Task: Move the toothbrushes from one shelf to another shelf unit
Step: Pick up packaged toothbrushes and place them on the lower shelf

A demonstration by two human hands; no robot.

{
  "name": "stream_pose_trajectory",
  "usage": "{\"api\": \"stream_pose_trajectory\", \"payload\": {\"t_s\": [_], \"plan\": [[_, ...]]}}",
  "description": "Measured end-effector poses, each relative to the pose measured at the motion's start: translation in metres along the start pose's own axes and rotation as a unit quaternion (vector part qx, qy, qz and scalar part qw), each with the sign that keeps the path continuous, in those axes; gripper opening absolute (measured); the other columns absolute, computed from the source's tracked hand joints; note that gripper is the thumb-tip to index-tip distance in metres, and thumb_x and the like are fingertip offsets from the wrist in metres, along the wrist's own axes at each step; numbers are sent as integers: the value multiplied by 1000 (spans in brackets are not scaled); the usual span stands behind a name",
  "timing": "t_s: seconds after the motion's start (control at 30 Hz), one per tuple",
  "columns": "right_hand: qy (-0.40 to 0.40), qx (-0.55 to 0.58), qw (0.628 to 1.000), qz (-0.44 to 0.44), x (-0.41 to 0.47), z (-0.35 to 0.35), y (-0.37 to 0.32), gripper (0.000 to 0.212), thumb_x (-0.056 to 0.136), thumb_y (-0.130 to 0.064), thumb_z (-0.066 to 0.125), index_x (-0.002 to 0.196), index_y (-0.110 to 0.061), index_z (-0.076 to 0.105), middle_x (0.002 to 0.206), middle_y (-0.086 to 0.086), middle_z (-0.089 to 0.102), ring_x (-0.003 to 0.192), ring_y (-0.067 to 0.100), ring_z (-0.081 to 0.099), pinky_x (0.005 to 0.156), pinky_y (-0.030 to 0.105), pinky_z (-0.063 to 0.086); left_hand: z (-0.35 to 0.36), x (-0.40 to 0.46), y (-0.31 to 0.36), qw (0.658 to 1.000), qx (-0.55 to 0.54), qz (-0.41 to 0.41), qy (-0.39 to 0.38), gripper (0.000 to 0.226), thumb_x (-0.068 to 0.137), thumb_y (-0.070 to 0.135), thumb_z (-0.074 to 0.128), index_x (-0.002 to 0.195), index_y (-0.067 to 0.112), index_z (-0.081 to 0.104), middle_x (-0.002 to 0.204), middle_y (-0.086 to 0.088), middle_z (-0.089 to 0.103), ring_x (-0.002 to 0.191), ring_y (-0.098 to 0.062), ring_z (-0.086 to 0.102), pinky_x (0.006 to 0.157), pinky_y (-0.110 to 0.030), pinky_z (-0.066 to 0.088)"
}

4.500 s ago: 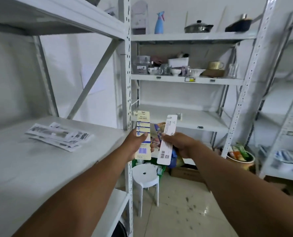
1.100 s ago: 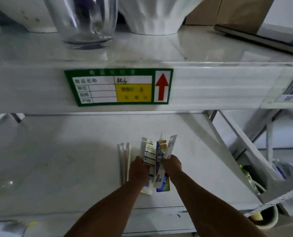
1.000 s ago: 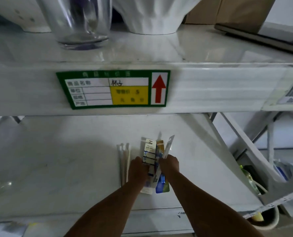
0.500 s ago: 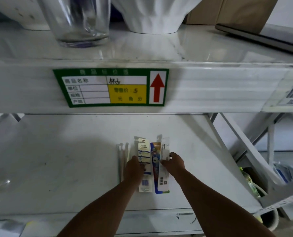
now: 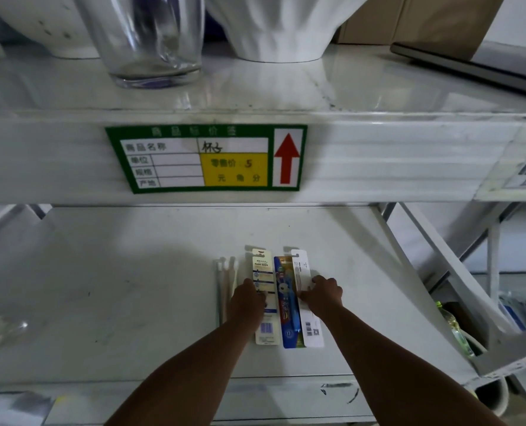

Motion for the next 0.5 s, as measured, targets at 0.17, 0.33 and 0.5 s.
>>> {"api": "stream_pose_trajectory", "payload": {"t_s": [0.17, 0.33, 0.5], "plan": [[-1, 2, 1000, -4, 2, 2, 1, 57, 86, -36, 67, 136, -16, 46, 123, 10, 49, 117, 28, 48, 91, 37, 52, -4, -2, 4, 1000, 10, 1, 7, 19, 94, 26, 56, 107, 13, 58, 96, -1, 68, 77, -13, 66, 65, -28, 57], [-3, 17, 1000, 4, 0, 4, 3, 60, 84, -34, 69, 136, -16, 45, 123, 11, 47, 117, 28, 47, 91, 43, 54, -2, -1, 6, 1000, 11, 4, -1, 17, 94, 24, 55, 107, 14, 57, 94, 0, 66, 73, -10, 63, 56, -20, 48], [-7, 21, 1000, 10, -1, 2, 4, 60, 85, -34, 68, 136, -15, 43, 124, 10, 48, 119, 28, 47, 94, 41, 52, -4, 0, 10, 999, 32, 9, 8, 20, 93, 26, 57, 109, 13, 56, 101, -3, 68, 81, -15, 66, 67, -25, 54]]}}
Point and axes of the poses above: each hand's wrist, its own x-axis towards the middle knuckle, its own z-axis out of the palm, y = z × x, the point moved 10 cm from there along x, towards the middle knuckle
